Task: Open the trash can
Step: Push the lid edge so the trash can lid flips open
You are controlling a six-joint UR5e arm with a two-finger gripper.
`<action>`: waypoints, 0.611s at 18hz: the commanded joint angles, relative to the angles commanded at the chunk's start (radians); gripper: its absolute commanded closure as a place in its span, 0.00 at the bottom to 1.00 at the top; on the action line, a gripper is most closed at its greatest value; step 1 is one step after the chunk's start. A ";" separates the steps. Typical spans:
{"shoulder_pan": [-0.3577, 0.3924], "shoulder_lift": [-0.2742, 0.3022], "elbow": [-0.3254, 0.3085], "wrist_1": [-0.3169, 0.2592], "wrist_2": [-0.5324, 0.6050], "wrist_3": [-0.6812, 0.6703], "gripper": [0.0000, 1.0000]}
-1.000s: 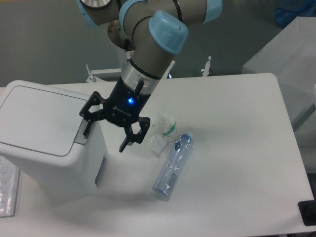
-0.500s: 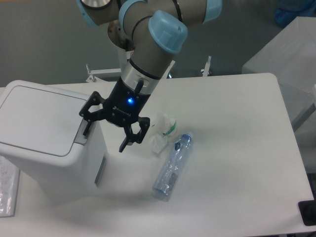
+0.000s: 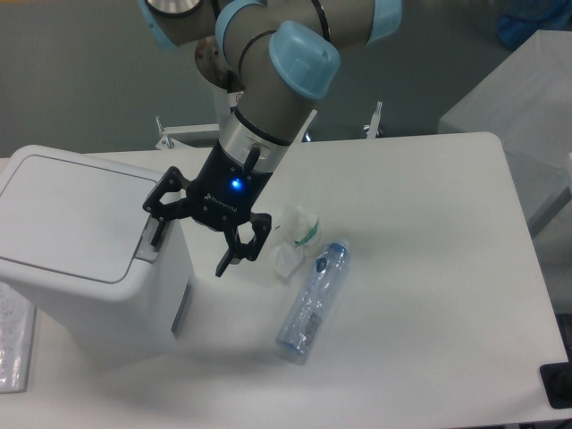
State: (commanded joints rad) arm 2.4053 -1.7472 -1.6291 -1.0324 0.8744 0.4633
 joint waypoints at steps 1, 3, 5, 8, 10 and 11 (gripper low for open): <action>-0.002 0.000 0.000 0.002 0.000 0.000 0.00; 0.000 0.000 0.000 0.002 0.000 -0.002 0.00; -0.002 0.000 0.002 0.002 0.000 -0.002 0.00; 0.000 0.003 0.023 0.000 0.000 0.002 0.00; 0.002 -0.003 0.057 -0.002 0.000 0.002 0.00; 0.005 -0.009 0.076 0.001 0.000 0.003 0.00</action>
State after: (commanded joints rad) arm 2.4099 -1.7563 -1.5526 -1.0309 0.8744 0.4663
